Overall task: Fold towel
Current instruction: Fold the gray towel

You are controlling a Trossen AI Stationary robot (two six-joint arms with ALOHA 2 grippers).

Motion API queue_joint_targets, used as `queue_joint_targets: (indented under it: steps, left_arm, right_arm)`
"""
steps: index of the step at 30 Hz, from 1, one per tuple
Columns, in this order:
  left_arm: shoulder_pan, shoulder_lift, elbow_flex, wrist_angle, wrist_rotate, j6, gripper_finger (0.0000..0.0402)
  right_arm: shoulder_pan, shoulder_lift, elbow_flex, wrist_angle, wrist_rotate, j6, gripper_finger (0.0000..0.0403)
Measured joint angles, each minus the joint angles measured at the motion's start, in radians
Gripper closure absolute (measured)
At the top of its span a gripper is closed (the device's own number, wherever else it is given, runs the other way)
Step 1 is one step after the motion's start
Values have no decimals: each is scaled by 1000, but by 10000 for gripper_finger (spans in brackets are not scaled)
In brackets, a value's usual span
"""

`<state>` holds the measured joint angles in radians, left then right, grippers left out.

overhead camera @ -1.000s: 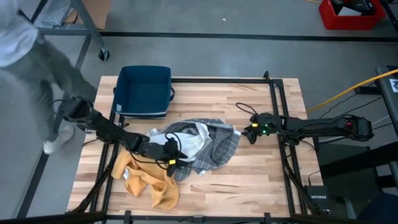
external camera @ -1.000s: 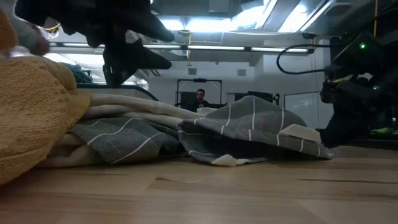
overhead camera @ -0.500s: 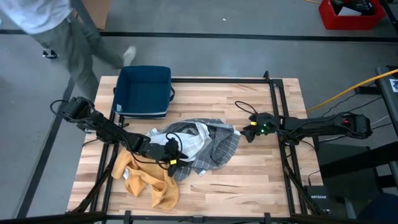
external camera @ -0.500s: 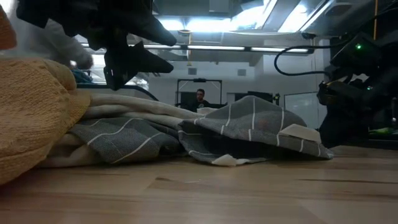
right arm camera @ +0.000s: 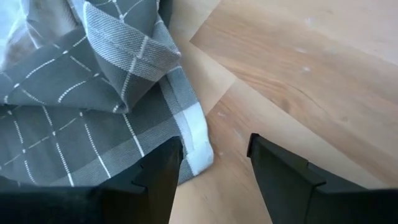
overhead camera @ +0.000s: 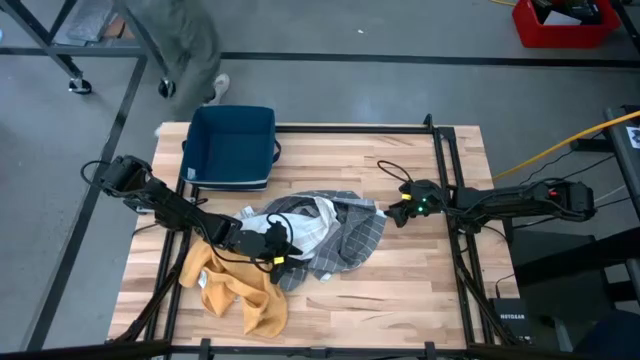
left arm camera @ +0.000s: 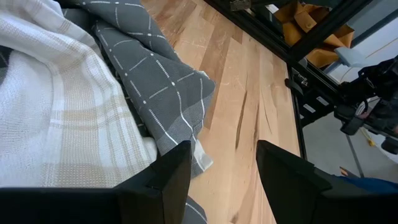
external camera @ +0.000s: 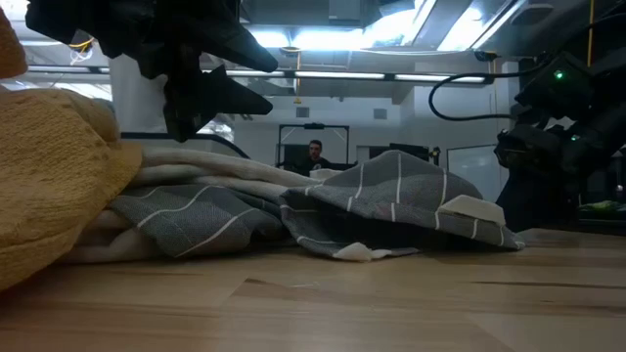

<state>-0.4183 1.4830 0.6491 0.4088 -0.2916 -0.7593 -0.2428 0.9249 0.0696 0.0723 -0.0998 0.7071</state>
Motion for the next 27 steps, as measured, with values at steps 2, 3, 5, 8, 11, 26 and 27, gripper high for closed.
queue_joint_targets:
  steps: [2, 3, 5, 8, 11, 26, 27]
  left_arm:
    - [0, 0, 0, 0, 0, 0, 229]
    - [0, 0, 0, 0, 0, 0, 229]
    - [0, 0, 0, 0, 0, 0, 229]
    - [0, 0, 0, 0, 0, 0, 229]
    - [0, 0, 0, 0, 0, 0, 229]
    - [0, -2, 0, -1, 0, 7, 229]
    - [0, -2, 0, -1, 0, 7, 229]
  right_arm:
    - [0, 0, 0, 0, -18, 1, 201]
    - [0, 0, 0, -1, -26, 1, 201]
    - [0, 0, -1, -2, -37, 21, 201]
    - [0, 1, -1, -3, -48, 48, 201]
    - [0, 1, -2, -5, -53, 51, 201]
    - [2, 1, -3, 0, -61, 157, 201]
    - [2, 2, -3, 4, -63, 159, 201]
